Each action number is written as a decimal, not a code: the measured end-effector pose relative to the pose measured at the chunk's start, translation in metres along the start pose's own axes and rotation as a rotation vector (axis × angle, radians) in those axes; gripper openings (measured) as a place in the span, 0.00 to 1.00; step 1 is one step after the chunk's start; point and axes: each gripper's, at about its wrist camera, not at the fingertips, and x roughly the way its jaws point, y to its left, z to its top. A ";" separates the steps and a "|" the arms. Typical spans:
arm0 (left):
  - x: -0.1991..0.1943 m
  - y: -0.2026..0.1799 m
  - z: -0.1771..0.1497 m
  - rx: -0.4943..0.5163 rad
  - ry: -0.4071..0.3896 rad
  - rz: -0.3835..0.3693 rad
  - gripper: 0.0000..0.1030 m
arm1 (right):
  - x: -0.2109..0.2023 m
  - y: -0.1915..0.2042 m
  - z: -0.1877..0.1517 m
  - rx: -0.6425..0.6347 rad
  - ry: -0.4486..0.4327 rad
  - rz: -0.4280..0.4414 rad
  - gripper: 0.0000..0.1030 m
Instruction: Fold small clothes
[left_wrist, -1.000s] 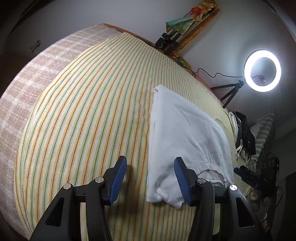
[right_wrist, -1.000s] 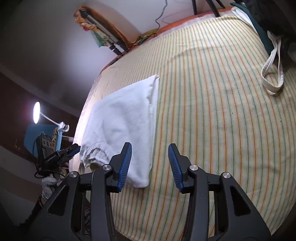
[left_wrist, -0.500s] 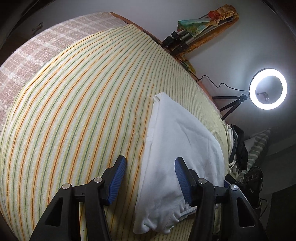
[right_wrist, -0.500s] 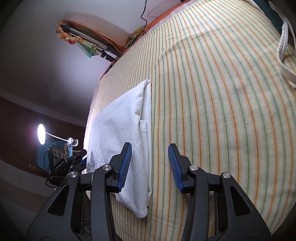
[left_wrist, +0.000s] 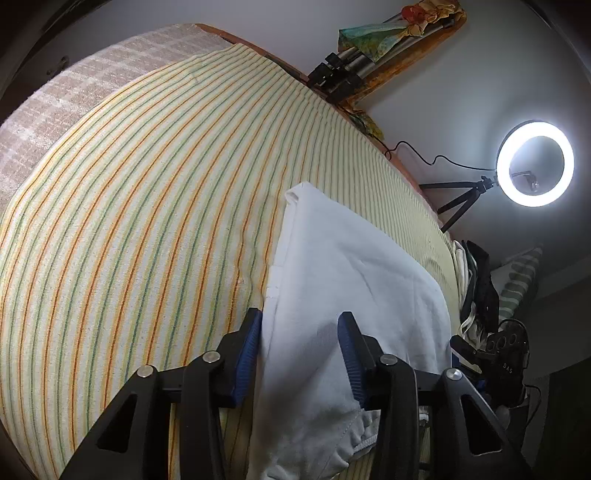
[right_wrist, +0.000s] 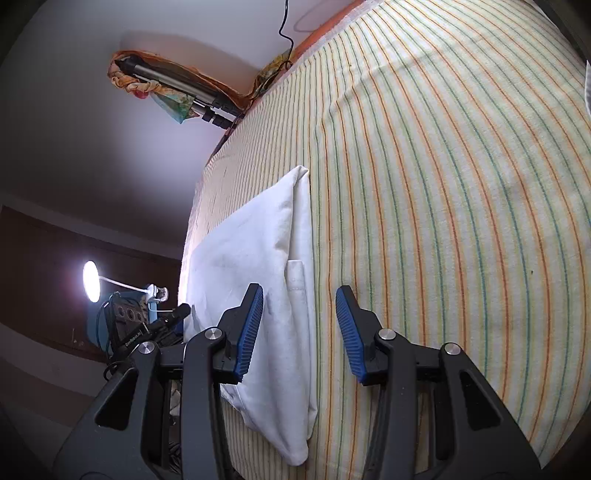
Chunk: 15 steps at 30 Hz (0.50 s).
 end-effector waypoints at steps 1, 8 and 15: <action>0.000 0.000 0.000 -0.004 -0.004 -0.001 0.37 | 0.001 0.000 0.001 -0.001 0.002 0.002 0.42; 0.005 -0.007 0.000 0.025 0.000 0.031 0.19 | 0.020 0.013 -0.003 -0.047 0.055 -0.004 0.22; -0.003 -0.028 -0.005 0.135 -0.044 0.090 0.07 | 0.014 0.039 -0.005 -0.139 0.027 -0.086 0.08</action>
